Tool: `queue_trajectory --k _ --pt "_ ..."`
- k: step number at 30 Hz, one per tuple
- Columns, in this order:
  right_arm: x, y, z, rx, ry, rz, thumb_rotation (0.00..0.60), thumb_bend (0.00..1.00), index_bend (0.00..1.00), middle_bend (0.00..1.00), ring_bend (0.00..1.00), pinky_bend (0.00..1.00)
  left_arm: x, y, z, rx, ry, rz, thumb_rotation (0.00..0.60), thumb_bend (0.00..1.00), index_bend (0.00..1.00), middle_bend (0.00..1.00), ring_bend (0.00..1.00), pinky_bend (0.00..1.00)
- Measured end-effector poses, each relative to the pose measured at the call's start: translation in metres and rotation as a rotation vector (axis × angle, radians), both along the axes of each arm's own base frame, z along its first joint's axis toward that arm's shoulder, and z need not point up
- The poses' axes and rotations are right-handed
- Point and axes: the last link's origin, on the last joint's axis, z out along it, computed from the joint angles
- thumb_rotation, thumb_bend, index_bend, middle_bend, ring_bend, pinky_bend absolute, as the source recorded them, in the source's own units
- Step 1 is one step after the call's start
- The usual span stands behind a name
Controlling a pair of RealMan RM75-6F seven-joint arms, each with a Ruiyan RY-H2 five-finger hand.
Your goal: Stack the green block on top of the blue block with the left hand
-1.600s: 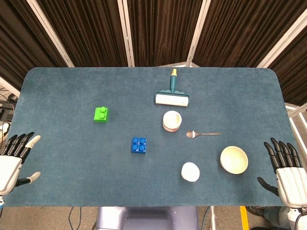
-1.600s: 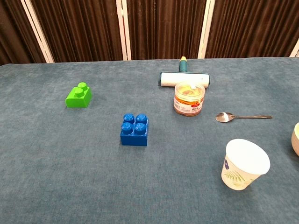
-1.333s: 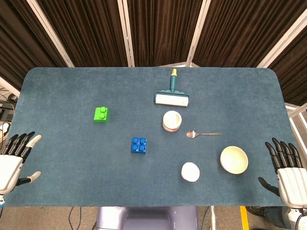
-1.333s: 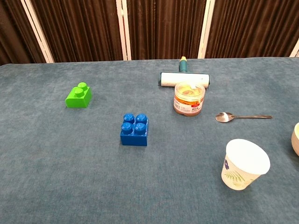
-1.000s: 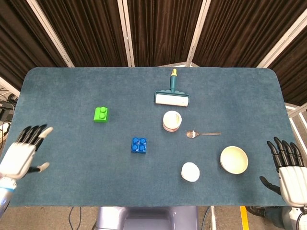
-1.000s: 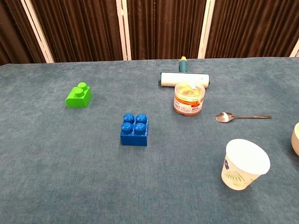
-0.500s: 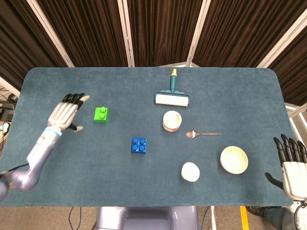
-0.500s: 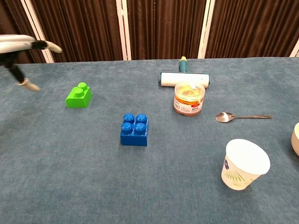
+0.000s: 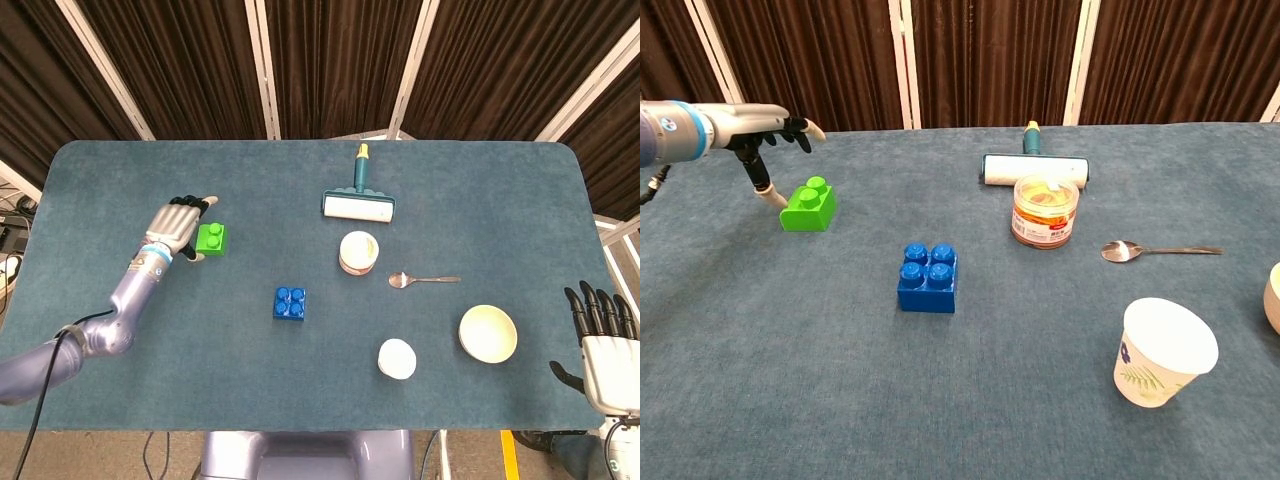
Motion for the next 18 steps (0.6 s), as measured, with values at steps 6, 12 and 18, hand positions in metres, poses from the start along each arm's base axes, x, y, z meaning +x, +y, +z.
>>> queue_trajectory --k 6,12,18 --pt "-0.002 -0.001 -0.001 0.006 0.003 -0.009 0.6 0.0 0.0 0.0 0.0 0.0 -0.004 0.007 -0.007 0.006 0.018 0.031 0.6 0.08 0.13 0.17 0.16 0.24" --pt "-0.003 -0.001 -0.002 0.012 -0.003 -0.015 0.6 0.0 0.0 0.0 0.0 0.0 -0.01 0.009 -0.016 -0.001 0.014 0.056 0.6 0.09 0.16 0.19 0.19 0.27" --pt "-0.003 -0.001 -0.002 0.011 -0.002 -0.013 0.6 0.0 0.0 0.0 0.0 0.0 -0.011 0.01 -0.025 -0.009 0.008 0.057 0.6 0.1 0.23 0.28 0.27 0.32"
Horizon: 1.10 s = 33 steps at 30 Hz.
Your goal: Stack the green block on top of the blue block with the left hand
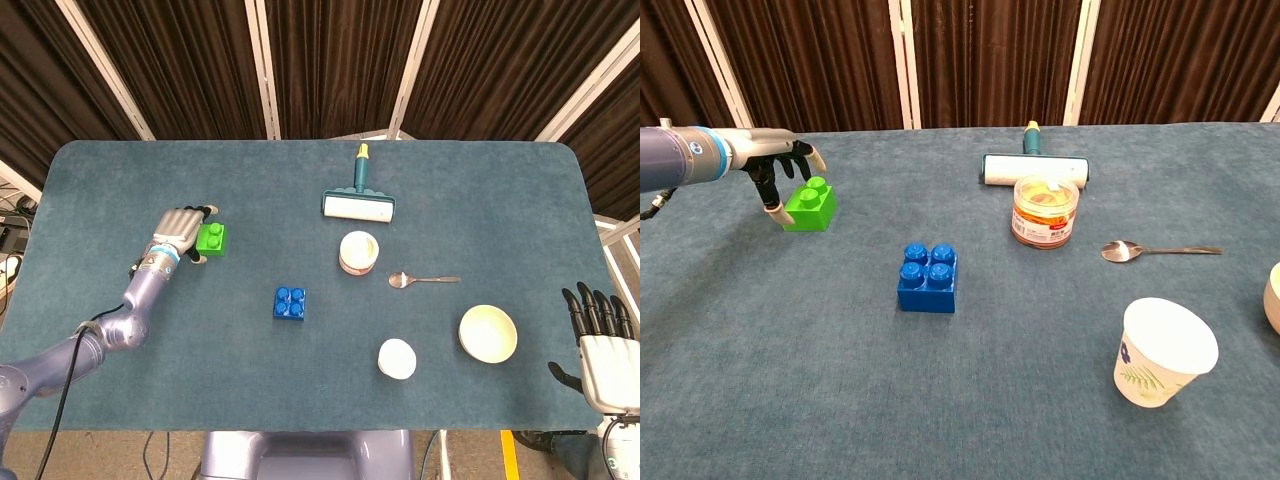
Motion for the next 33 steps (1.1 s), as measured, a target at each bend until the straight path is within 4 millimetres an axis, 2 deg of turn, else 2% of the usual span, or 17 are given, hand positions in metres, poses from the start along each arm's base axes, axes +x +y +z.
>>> queue_trajectory --k 5,8,14,20,25,30,33 --pt "0.0 0.0 0.0 0.002 -0.01 -0.001 0.6 0.0 0.0 0.0 0.0 0.0 0.001 0.001 -0.005 0.013 -0.008 -0.003 0.6 0.14 0.34 0.42 0.38 0.39" --pt "-0.001 0.0 0.001 0.005 -0.015 -0.003 0.6 0.0 0.0 0.0 0.0 0.0 0.002 0.002 -0.008 0.019 -0.011 -0.003 0.6 0.16 0.4 0.47 0.42 0.42" --pt "-0.003 0.0 0.002 0.01 -0.031 -0.009 0.6 0.0 0.0 0.0 0.0 0.0 0.008 0.002 -0.006 0.033 -0.038 -0.014 0.6 0.16 0.41 0.48 0.43 0.42" --pt "-0.003 0.001 0.003 0.016 -0.042 -0.007 0.6 0.0 0.0 0.0 0.0 0.0 0.026 -0.008 -0.001 0.009 -0.098 -0.054 0.6 0.16 0.41 0.48 0.43 0.42" --pt "-0.001 0.001 0.002 0.022 -0.052 -0.002 0.6 0.0 0.0 0.0 0.0 0.0 0.056 -0.033 0.001 -0.058 -0.164 -0.134 0.6 0.16 0.42 0.48 0.43 0.42" --pt "-0.001 0.0 0.004 0.024 -0.062 0.003 0.6 0.0 0.0 0.0 0.0 0.0 0.1 -0.075 0.002 -0.162 -0.231 -0.241 0.6 0.16 0.42 0.48 0.43 0.42" --pt "-0.002 0.0 0.005 0.022 -0.067 0.002 0.6 0.0 0.0 0.0 0.0 0.0 0.119 -0.094 0.006 -0.192 -0.22 -0.298 0.6 0.16 0.42 0.48 0.43 0.42"
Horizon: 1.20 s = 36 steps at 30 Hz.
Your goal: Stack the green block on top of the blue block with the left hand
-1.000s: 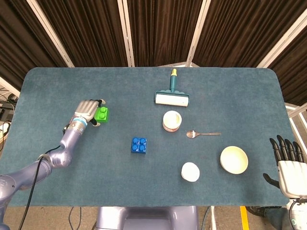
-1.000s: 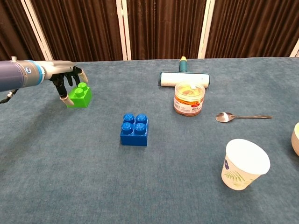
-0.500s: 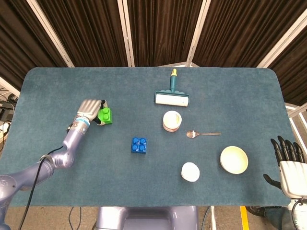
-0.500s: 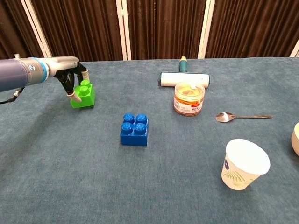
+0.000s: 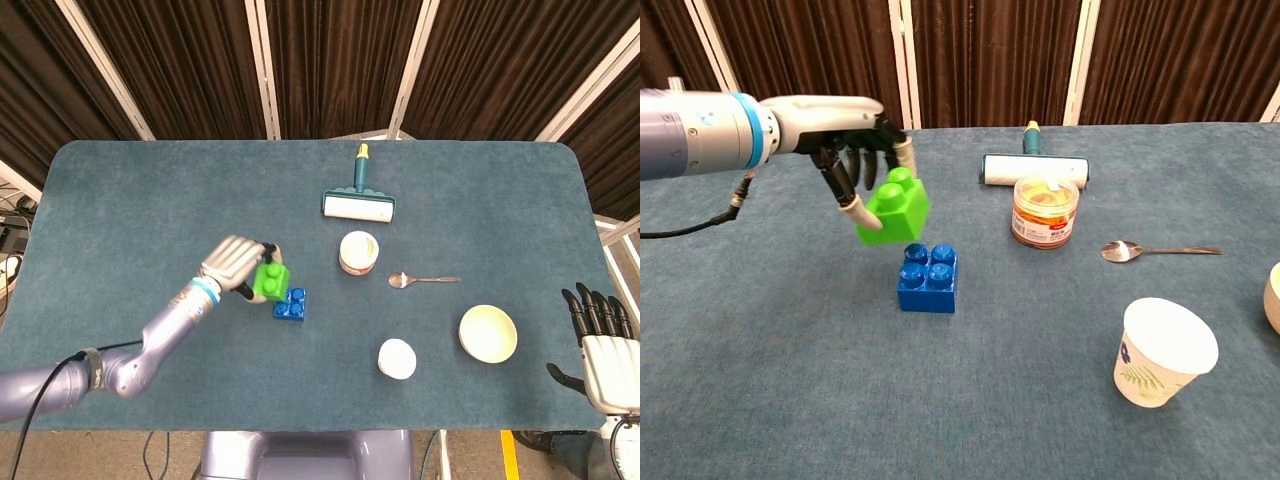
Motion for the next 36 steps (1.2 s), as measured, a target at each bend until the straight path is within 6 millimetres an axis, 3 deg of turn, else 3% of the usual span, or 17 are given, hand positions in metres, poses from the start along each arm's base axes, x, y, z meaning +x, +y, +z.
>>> queue_trajectory --k 5,12,36 --pt "-0.001 0.001 0.003 -0.008 -0.005 -0.001 0.6 0.0 0.0 0.0 0.0 0.0 0.014 -0.009 0.003 0.029 0.058 -0.044 0.6 0.16 0.43 0.49 0.44 0.42" --pt "-0.002 0.003 0.007 -0.018 -0.012 -0.002 0.6 0.0 0.0 0.0 0.0 0.0 0.027 -0.013 -0.013 0.036 0.13 -0.049 0.6 0.16 0.43 0.49 0.44 0.42" --pt "-0.003 0.003 0.008 -0.019 -0.012 -0.002 0.6 0.0 0.0 0.0 0.0 0.0 0.03 -0.013 -0.042 0.03 0.17 -0.012 0.6 0.16 0.43 0.49 0.44 0.42"
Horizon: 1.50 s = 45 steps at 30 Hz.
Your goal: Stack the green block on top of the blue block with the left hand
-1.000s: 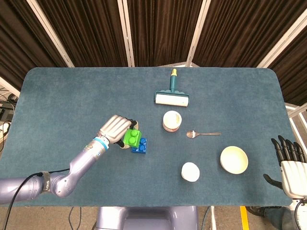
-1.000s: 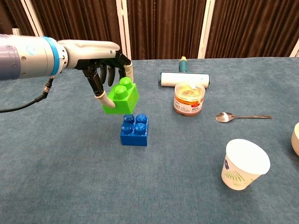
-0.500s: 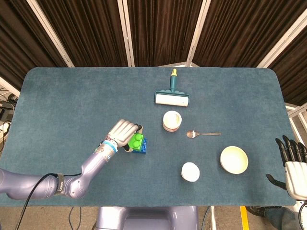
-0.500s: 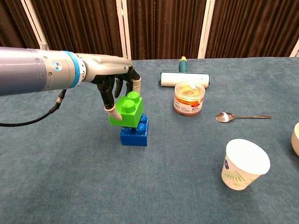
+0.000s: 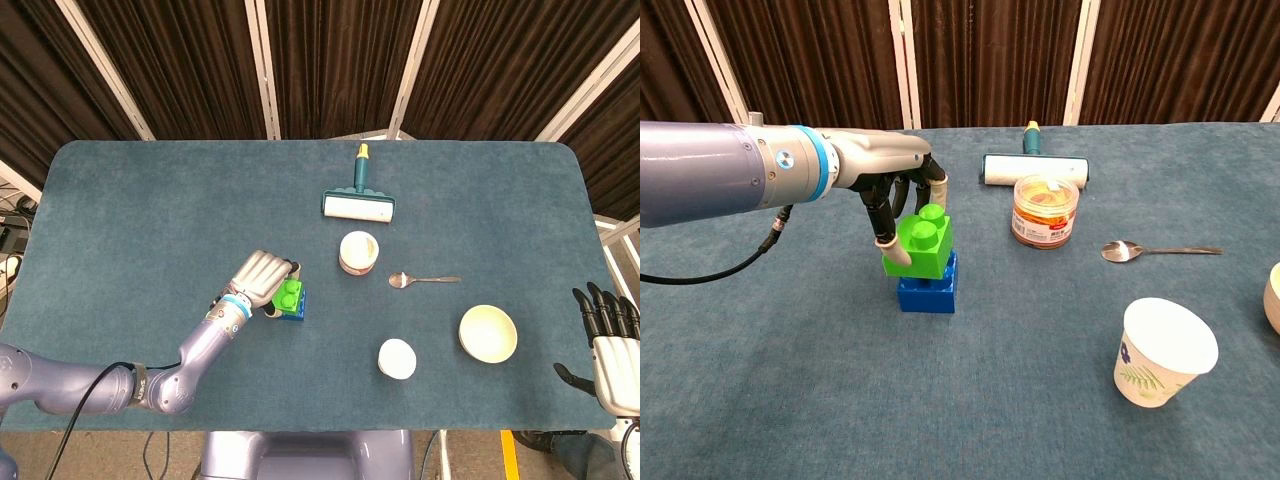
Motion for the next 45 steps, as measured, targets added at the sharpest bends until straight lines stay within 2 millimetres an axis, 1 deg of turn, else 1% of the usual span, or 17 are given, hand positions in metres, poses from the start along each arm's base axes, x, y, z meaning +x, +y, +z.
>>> queue_trajectory --k 21,24,25,27,29,30,31,32,34,37,42,45 --pt "0.0 0.0 0.0 0.002 -0.001 -0.002 0.6 0.0 0.0 0.0 0.0 0.0 -0.003 -0.001 -0.017 -0.005 0.023 -0.018 0.6 0.16 0.43 0.49 0.44 0.42" --pt "0.0 -0.001 0.0 0.0 -0.001 -0.002 0.6 0.0 0.0 0.0 0.0 0.0 -0.004 0.0 -0.019 -0.008 0.024 -0.015 0.6 0.16 0.42 0.47 0.42 0.4" --pt "0.0 -0.001 0.0 0.0 -0.001 -0.002 0.6 0.0 0.0 0.0 0.0 0.0 -0.004 0.0 -0.019 -0.009 0.023 -0.015 0.6 0.16 0.41 0.44 0.4 0.39" --pt "-0.001 0.0 0.001 0.0 -0.002 -0.004 0.6 0.0 0.0 0.0 0.0 0.0 -0.004 0.0 -0.019 -0.009 0.018 -0.015 0.6 0.16 0.36 0.34 0.32 0.33" --pt "-0.001 -0.001 0.001 0.0 -0.002 -0.004 0.6 0.0 0.0 0.0 0.0 0.0 -0.004 0.0 -0.018 -0.014 0.012 -0.014 0.6 0.16 0.26 0.14 0.16 0.24" --pt "-0.001 -0.001 0.0 0.001 -0.002 -0.005 0.6 0.0 0.0 0.0 0.0 0.0 -0.004 0.0 -0.018 -0.02 0.009 -0.012 0.6 0.16 0.22 0.09 0.11 0.21" --pt "-0.001 -0.001 0.0 0.002 -0.002 -0.005 0.6 0.0 0.0 0.0 0.0 0.0 -0.004 0.0 -0.018 -0.027 0.006 -0.011 0.6 0.16 0.14 0.02 0.05 0.17" --pt "-0.001 -0.001 0.0 0.002 -0.001 -0.005 0.6 0.0 0.0 0.0 0.0 0.0 -0.004 0.0 -0.017 -0.034 0.002 -0.01 0.6 0.16 0.07 0.0 0.01 0.14" --pt "-0.001 0.0 0.0 0.004 0.001 -0.005 0.6 0.0 0.0 0.0 0.0 0.0 -0.004 0.0 -0.014 -0.047 -0.009 -0.009 0.6 0.15 0.0 0.0 0.0 0.08" --pt "0.0 0.0 0.0 0.005 -0.001 -0.004 0.6 0.0 0.0 0.0 0.0 0.0 -0.003 0.0 -0.008 -0.045 -0.03 -0.015 0.6 0.14 0.0 0.0 0.0 0.02" --pt "0.002 0.002 0.001 0.007 -0.008 0.003 0.6 0.0 0.0 0.0 0.0 0.0 -0.001 0.0 0.01 -0.001 -0.077 -0.032 0.6 0.13 0.0 0.0 0.0 0.0" --pt "0.003 0.003 0.001 0.008 -0.013 0.01 0.6 0.0 0.0 0.0 0.0 0.0 -0.003 0.0 0.031 0.052 -0.119 -0.047 0.6 0.13 0.0 0.0 0.0 0.0"
